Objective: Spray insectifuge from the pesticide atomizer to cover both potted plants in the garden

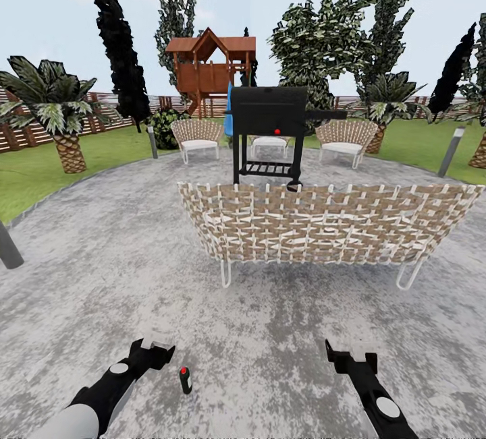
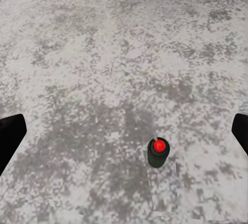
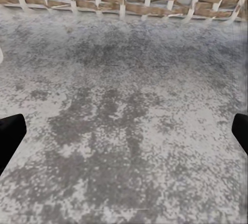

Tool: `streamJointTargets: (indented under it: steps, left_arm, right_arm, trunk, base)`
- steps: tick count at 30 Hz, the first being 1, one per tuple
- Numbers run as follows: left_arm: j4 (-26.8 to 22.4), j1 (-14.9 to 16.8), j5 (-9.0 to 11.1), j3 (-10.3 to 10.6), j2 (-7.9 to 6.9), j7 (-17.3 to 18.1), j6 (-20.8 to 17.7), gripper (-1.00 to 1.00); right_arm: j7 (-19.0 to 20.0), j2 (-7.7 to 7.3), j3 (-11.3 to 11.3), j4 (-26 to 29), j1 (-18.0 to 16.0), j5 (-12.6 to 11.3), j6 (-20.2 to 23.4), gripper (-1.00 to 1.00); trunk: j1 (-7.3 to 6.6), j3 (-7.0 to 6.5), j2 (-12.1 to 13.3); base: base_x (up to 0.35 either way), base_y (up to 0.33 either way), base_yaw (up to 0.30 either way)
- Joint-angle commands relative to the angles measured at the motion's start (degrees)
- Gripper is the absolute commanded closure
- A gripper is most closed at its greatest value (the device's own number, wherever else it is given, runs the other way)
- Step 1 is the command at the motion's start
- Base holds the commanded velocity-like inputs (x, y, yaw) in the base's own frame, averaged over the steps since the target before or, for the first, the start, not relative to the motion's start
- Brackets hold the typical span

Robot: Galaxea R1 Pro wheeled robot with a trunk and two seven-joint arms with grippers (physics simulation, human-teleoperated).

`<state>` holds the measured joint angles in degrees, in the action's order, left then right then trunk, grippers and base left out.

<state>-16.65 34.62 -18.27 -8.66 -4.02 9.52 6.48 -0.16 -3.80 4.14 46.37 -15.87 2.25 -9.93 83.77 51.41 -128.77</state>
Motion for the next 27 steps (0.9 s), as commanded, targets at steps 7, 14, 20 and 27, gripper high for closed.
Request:
streamJointTargets:
  steps: [7,14,20,27]
  left_arm:
    - [-2.56,1.04,-0.92,0.24,1.72,0.43,-0.45,-1.0]
    - [-2.91,1.24,-1.03,0.29,2.04,0.45,-0.69,-1.0]
    - [-2.05,0.46,-0.88,0.08,2.24,0.33,-0.09,-1.0]
    - [0.15,0.44,-0.72,0.02,2.53,0.33,0.18,-1.0]
  right_arm:
    - [-0.1,-1.31,0.39,10.98,-0.11,0.18,4.12,-1.0]
    - [0.43,-1.04,4.84,12.49,-0.04,0.31,9.85,-1.0]
    - [0.51,-0.88,5.08,9.81,-0.03,0.47,10.28,-1.0]
    - [0.4,-0.78,5.22,9.55,-0.03,0.42,10.16,-1.0]
  trunk:
    - [1.53,1.31,-2.84]
    - [3.07,2.57,-5.65]
    - [4.39,3.65,-8.06]
    - [5.93,4.87,-10.86]
  base:
    - [0.0,0.0,0.0]
    - [0.0,0.0,0.0]
    - [0.0,0.0,0.0]
    - [0.0,0.0,-0.04]
